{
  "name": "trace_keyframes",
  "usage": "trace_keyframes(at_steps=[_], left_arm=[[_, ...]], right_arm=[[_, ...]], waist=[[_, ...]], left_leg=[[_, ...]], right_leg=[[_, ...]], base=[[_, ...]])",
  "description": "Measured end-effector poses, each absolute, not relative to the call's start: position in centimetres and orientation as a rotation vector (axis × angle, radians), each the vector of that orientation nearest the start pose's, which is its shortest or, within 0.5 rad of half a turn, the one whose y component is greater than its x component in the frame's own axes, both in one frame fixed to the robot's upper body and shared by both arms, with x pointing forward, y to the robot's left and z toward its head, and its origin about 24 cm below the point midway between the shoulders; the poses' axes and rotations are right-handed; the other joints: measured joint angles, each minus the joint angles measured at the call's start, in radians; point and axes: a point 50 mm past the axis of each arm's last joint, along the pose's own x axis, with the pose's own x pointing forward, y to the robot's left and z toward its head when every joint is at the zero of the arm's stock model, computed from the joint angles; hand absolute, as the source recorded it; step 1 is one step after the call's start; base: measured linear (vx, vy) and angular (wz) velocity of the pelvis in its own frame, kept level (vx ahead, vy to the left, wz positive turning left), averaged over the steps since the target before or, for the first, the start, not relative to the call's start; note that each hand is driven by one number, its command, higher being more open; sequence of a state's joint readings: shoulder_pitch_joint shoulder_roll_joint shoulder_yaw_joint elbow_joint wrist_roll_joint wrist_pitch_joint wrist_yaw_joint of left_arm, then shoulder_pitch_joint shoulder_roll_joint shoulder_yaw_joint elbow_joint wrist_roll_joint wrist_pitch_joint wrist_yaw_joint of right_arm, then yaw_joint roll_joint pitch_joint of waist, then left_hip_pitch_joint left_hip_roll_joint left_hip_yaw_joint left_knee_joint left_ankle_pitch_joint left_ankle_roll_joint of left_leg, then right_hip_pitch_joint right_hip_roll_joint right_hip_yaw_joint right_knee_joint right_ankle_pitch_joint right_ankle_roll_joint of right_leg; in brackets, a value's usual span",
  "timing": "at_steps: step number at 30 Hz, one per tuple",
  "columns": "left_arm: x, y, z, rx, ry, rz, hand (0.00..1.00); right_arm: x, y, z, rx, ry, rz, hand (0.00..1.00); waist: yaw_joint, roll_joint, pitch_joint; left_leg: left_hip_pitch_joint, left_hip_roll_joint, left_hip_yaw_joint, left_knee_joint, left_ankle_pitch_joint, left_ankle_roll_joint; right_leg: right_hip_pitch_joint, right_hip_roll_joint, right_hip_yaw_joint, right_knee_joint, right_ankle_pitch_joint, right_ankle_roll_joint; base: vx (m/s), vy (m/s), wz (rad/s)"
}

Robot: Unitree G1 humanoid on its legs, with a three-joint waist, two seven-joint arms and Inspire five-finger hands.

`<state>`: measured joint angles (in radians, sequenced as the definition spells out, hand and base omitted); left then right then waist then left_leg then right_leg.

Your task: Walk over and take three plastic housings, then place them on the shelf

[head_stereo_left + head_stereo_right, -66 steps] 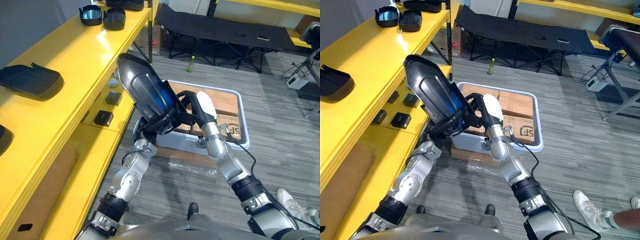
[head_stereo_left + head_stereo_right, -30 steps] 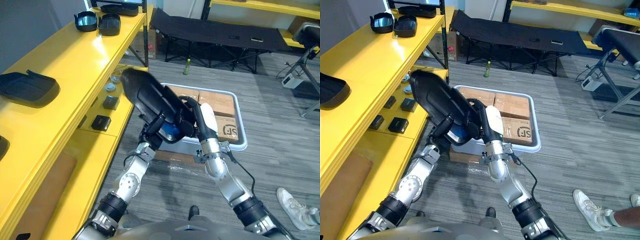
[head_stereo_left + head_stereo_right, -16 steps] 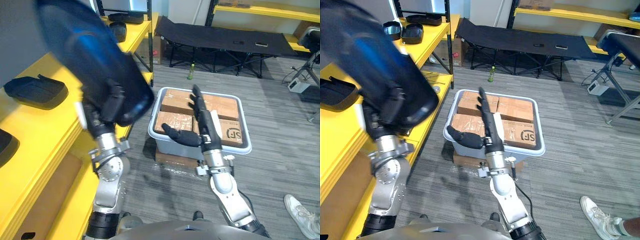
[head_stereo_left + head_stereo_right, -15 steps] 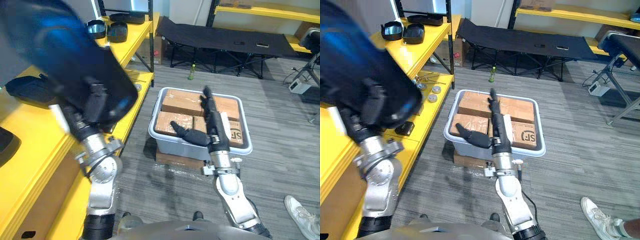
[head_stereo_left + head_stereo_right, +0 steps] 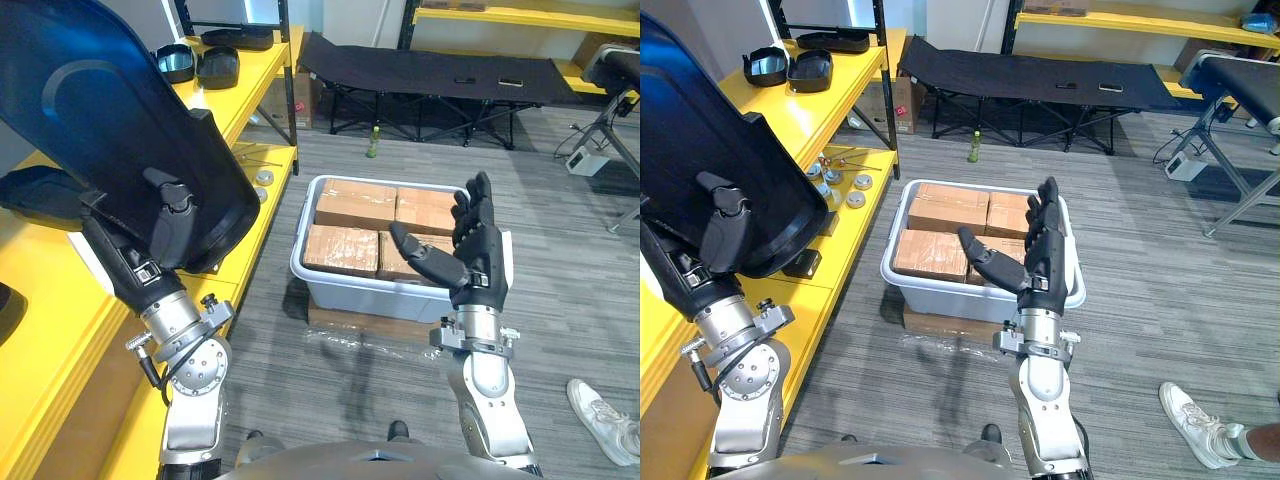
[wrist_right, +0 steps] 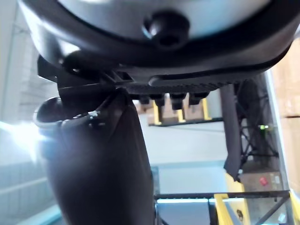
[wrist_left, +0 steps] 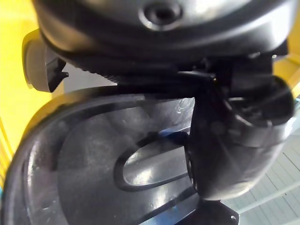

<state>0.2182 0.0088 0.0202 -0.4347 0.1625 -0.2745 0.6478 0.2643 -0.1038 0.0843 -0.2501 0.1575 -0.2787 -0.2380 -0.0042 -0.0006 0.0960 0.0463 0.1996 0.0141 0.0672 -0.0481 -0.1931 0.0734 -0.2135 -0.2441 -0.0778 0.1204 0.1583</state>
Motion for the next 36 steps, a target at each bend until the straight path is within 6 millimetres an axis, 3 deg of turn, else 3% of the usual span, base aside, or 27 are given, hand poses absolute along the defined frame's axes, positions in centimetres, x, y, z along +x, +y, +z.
trace_keyframes(at_steps=[4,11,16,20,25,27,28,29,30,31,32,34,36], left_arm=[[18.0,19.7,11.3,0.054,-0.504,0.686,0.00],[17.4,20.5,11.0,-0.044,-0.502,0.670,0.00],[15.9,20.9,12.4,-0.100,-0.581,0.575,0.00],[14.6,21.8,12.7,-0.093,-0.610,0.529,0.00],[12.9,23.0,12.6,-0.176,-0.618,0.587,0.00],[12.7,23.1,12.4,-0.175,-0.611,0.588,0.00],[12.8,23.0,12.5,-0.183,-0.618,0.552,0.00],[13.1,22.7,12.7,-0.189,-0.631,0.499,0.00],[13.1,22.6,12.7,-0.194,-0.640,0.475,0.00],[13.2,22.2,12.8,-0.227,-0.655,0.428,0.00],[13.3,21.9,12.8,-0.244,-0.665,0.393,0.00],[13.3,21.8,13.1,-0.244,-0.691,0.374,0.00],[13.5,21.7,13.6,-0.234,-0.719,0.339,0.00]], right_arm=[[19.7,-17.9,5.9,0.098,-0.197,-0.221,1.00],[20.0,-17.2,5.8,0.100,-0.193,-0.147,1.00],[21.7,-15.8,5.9,0.151,-0.198,-0.093,1.00],[23.3,-15.3,6.8,0.136,-0.235,-0.045,1.00],[24.3,-14.7,7.6,0.189,-0.260,-0.031,1.00],[24.6,-14.5,7.2,0.191,-0.242,-0.028,1.00],[24.5,-14.4,7.1,0.185,-0.239,-0.037,1.00],[24.5,-14.6,7.1,0.186,-0.239,-0.058,1.00],[24.5,-14.7,7.1,0.184,-0.241,-0.064,1.00],[24.5,-15.1,7.2,0.153,-0.245,-0.077,1.00],[24.4,-15.6,7.1,0.126,-0.244,-0.093,1.00],[24.5,-15.6,7.2,0.128,-0.251,-0.090,1.00],[24.5,-15.2,7.4,0.148,-0.260,-0.076,1.00]], waist=[[0.000,0.008,0.003],[0.008,0.017,0.003],[0.042,0.020,0.005],[0.091,0.038,0.004],[0.142,0.046,0.004],[0.141,0.046,0.004],[0.135,0.043,0.005],[0.122,0.041,0.009],[0.120,0.044,0.012],[0.109,0.063,0.020],[0.113,0.075,0.023],[0.116,0.079,0.026],[0.112,0.065,0.035]], left_leg=[[-0.001,0.000,-0.001,0.000,0.000,0.001],[-0.006,-0.001,-0.024,0.001,-0.003,0.007],[-0.041,-0.007,-0.081,0.019,0.000,0.009],[-0.045,-0.024,-0.144,0.018,0.005,0.014],[-0.079,-0.042,-0.231,0.035,0.022,0.009],[-0.098,-0.050,-0.241,0.033,0.047,0.025],[-0.135,-0.056,-0.203,0.031,0.073,0.060],[-0.158,-0.045,-0.130,0.015,0.091,0.150],[-0.171,-0.028,-0.075,0.017,0.104,0.169],[-0.190,0.000,0.001,0.021,0.145,0.169],[-0.191,0.000,0.011,0.011,0.176,0.111],[-0.181,-0.018,0.013,-0.006,0.186,0.075],[-0.181,-0.036,0.020,-0.006,0.183,0.071]], right_leg=[[0.000,0.000,-0.001,0.000,-0.001,0.000],[0.015,0.000,-0.027,0.000,-0.008,-0.004],[0.030,-0.001,-0.080,0.000,-0.010,-0.002],[0.072,-0.011,-0.143,0.000,-0.028,0.007],[0.110,-0.012,-0.226,0.012,-0.052,0.017],[0.131,-0.018,-0.285,0.033,-0.079,0.015],[0.142,-0.025,-0.343,0.048,-0.108,0.013],[0.146,-0.030,-0.396,0.065,-0.122,0.009],[0.150,-0.028,-0.418,0.069,-0.123,0.011],[0.166,-0.029,-0.459,0.092,-0.130,0.020],[0.174,-0.038,-0.465,0.115,-0.142,0.035],[0.172,-0.061,-0.460,0.135,-0.159,0.035],[0.159,-0.087,-0.437,0.175,-0.194,0.037]], base=[[0.00,0.000,0.00],[-0.01,0.006,0.09],[-0.01,0.014,0.30],[-0.01,0.014,0.44],[0.02,0.005,0.57],[0.02,-0.022,0.95],[-0.01,-0.020,1.44],[-0.01,-0.040,1.49],[0.00,-0.019,1.49],[0.01,0.051,1.17],[0.01,0.102,0.96],[0.00,0.099,0.29],[-0.01,0.078,0.08]])
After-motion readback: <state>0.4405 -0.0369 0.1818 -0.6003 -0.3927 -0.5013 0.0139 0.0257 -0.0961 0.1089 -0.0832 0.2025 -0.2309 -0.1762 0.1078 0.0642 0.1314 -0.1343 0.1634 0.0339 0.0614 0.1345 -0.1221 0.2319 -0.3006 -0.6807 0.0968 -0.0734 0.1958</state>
